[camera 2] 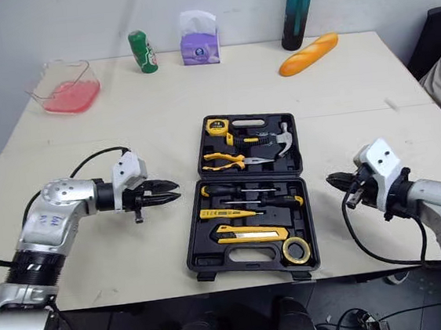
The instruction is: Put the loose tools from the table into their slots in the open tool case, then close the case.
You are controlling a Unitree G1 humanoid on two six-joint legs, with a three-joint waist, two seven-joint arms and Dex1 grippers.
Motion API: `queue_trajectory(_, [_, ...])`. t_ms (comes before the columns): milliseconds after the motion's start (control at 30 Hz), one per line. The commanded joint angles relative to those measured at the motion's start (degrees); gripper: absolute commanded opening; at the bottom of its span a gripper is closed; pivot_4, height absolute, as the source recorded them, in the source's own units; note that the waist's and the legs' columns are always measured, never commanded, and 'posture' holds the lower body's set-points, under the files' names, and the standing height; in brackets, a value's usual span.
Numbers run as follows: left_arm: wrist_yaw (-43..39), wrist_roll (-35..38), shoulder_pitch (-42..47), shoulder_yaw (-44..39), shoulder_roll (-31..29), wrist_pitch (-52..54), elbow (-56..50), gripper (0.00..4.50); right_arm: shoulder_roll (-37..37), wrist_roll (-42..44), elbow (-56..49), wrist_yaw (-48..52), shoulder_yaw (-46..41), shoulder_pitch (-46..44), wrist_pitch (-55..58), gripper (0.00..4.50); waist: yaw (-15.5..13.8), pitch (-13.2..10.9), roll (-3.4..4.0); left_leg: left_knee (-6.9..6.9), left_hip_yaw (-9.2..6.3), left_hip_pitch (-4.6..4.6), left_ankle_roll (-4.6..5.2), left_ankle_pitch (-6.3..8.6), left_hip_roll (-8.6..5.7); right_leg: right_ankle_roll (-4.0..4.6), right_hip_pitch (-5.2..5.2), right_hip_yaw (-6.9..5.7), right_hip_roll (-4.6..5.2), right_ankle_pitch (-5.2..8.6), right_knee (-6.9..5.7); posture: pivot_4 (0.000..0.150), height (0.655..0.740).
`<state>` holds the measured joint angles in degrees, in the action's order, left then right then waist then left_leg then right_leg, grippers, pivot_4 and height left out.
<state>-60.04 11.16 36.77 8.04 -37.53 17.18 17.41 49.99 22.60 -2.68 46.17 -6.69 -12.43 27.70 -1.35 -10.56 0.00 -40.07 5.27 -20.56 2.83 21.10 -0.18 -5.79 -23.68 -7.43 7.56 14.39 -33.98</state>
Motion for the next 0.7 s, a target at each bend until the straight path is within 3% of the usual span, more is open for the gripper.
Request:
queue_trajectory(33, [2.46, -2.11, 3.69, 0.60, 3.38, -1.15, 4.40, 0.03, -1.97, -4.06, 0.93, -0.99, 4.12, -4.66, -0.53, 0.00, 0.05, 0.00, 0.00, -0.02, 0.00, -0.01, 0.02, -0.01, -0.01, -0.02, 0.00, -0.01, 0.00, -0.01, 0.00, 0.150, 0.7348])
queue_trajectory(433, [3.55, -4.82, 5.54, 2.78, 11.37, -1.20, 7.30, 0.03, -9.81, -10.59, 5.42, 1.34, 13.17, -17.23, -0.88, 0.00, 0.51, 0.00, 0.01, -0.03, 0.01, -0.10, 0.04, -0.05, -0.01, -0.06, -0.07, -0.09, -0.06, -0.03, -0.01, 0.150, 0.7348])
queue_trajectory(700, [5.23, -6.03, 5.58, 2.36, 12.46, -0.02, 7.16, 0.03, -10.30, -12.29, 5.42, 3.12, 13.24, -18.18, -0.47, 0.00, 0.71, 0.00, 0.01, -0.04, 0.01, -0.07, 0.03, -0.07, -0.02, -0.06, -0.05, -0.09, -0.03, -0.03, -0.06, 0.150, 0.7348])
